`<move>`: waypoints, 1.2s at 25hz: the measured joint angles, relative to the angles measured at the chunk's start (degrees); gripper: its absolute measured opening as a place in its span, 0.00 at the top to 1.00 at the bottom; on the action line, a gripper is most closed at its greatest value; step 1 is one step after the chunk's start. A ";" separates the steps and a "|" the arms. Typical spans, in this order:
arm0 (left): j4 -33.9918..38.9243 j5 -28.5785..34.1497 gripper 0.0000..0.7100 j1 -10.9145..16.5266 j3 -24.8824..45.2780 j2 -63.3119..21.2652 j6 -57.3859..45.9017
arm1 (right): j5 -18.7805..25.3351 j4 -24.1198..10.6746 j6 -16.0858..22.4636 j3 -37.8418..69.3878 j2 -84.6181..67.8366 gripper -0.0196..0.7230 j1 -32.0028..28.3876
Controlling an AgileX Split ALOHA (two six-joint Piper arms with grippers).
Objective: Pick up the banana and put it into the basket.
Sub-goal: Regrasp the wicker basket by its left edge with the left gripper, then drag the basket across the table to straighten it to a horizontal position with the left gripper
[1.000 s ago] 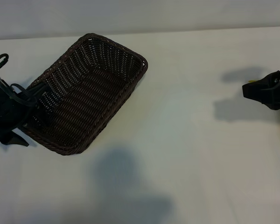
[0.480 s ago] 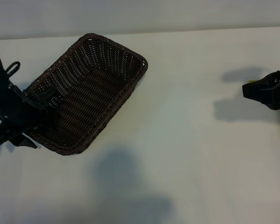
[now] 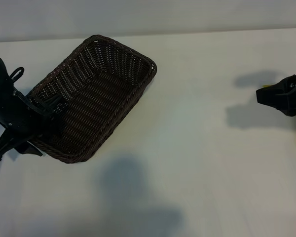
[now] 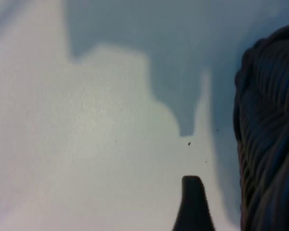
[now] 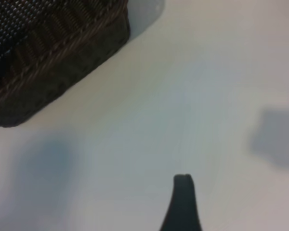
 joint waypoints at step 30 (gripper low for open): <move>-6.08 0.94 0.76 0.25 -3.86 0.01 9.39 | 0.00 0.00 0.00 0.00 0.00 0.18 0.00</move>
